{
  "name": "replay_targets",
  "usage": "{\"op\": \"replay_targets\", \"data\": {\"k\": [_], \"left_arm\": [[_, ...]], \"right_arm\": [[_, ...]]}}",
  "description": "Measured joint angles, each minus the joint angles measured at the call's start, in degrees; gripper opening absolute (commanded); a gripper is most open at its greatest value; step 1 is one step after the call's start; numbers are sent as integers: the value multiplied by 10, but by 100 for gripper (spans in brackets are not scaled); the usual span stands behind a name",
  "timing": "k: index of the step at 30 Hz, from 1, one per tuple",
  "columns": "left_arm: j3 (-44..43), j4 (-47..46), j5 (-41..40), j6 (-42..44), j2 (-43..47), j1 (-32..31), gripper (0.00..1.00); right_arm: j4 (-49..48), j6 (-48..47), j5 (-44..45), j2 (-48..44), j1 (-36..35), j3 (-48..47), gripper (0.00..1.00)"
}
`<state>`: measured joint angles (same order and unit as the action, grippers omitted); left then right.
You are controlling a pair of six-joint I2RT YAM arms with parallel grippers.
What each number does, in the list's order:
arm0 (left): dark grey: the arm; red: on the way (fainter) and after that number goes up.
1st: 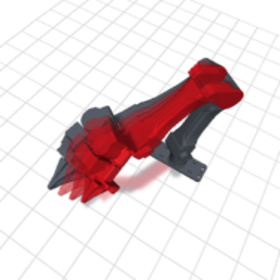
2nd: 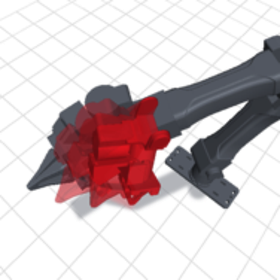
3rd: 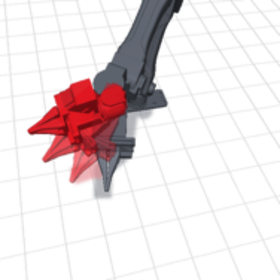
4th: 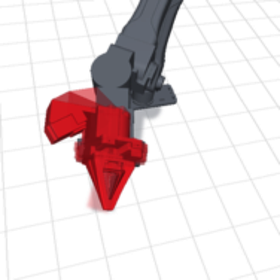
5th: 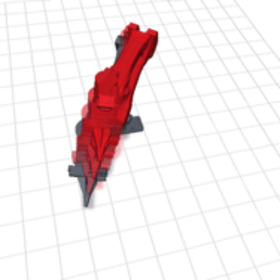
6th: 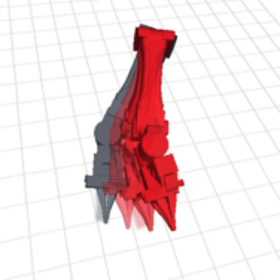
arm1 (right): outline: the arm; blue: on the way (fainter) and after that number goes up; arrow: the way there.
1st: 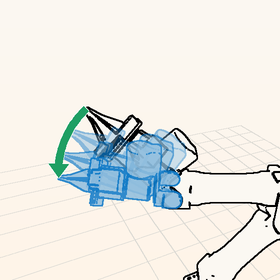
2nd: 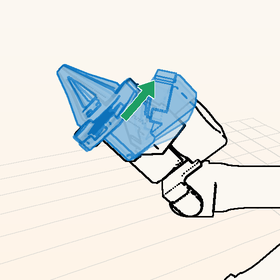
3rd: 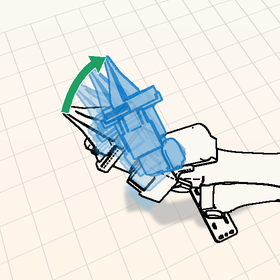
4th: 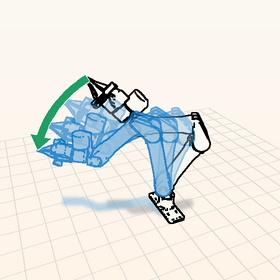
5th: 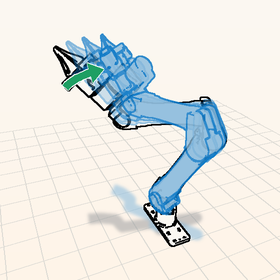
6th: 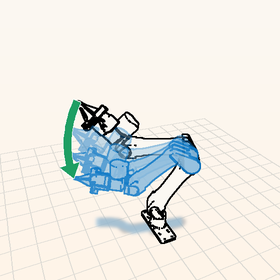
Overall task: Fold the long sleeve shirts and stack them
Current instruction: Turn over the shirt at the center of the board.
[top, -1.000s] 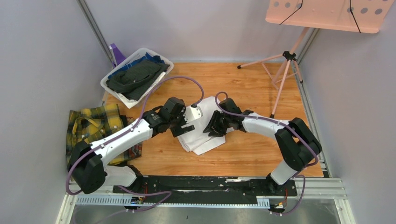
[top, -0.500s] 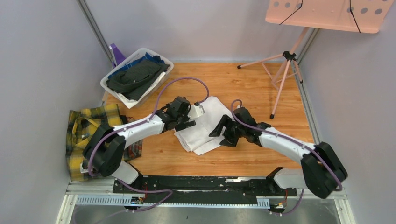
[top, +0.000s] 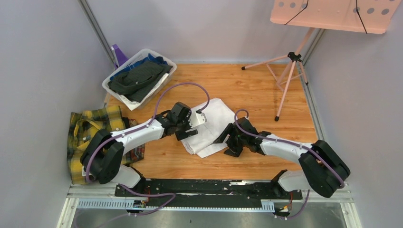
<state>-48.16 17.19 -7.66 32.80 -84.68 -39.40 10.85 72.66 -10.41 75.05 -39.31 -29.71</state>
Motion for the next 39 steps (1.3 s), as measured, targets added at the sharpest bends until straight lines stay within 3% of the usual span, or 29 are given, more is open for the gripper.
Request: {"op": "replay_targets", "data": {"k": [6, 13, 17, 21, 24, 30, 34, 39], "left_arm": [[17, 49, 64, -15, 52, 0, 91], [28, 80, 79, -17, 55, 0, 90], [27, 91, 86, -19, 55, 0, 90], [13, 132, 92, -21, 62, 0, 89], [-18, 178, 96, -21, 86, 0, 90], [-90, 264, 108, -21, 195, 0, 91], [-103, 303, 105, -21, 247, 0, 91], [-103, 337, 90, -20, 247, 0, 92]], "right_arm": [[-97, 26, 33, 28, -13, 9, 76], [-183, 51, 63, 59, -28, 17, 74], [-213, 73, 93, 90, -36, 4, 65], [-221, 101, 123, 117, -35, -10, 48], [-219, 122, 135, 139, -28, -24, 45], [-225, 141, 150, 166, -19, -54, 64], [-273, 149, 154, 163, -26, -31, 68], [-313, 162, 196, 158, -53, -10, 69]]}}
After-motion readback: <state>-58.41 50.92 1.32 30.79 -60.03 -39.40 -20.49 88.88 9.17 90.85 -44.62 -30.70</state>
